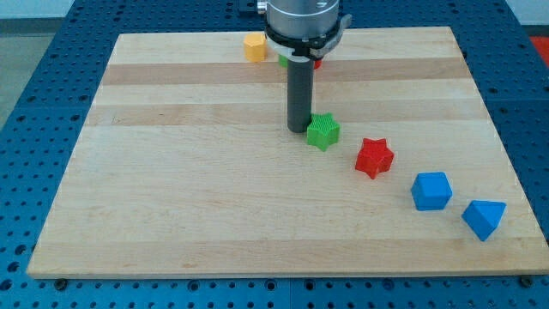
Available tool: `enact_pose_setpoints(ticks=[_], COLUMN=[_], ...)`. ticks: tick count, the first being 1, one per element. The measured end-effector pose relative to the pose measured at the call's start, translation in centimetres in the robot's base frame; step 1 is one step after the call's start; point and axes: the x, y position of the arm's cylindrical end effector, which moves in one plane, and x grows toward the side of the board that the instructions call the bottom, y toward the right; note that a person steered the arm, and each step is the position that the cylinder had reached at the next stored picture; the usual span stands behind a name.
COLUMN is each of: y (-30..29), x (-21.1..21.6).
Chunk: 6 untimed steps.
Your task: Push the red circle towards center
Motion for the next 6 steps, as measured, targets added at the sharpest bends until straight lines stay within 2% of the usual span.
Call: enact_pose_setpoints(ticks=[2,4,5,6], y=[1.4,10.2,11.1,10.6], x=[-7.0,-12.9,-15.8,-16.7])
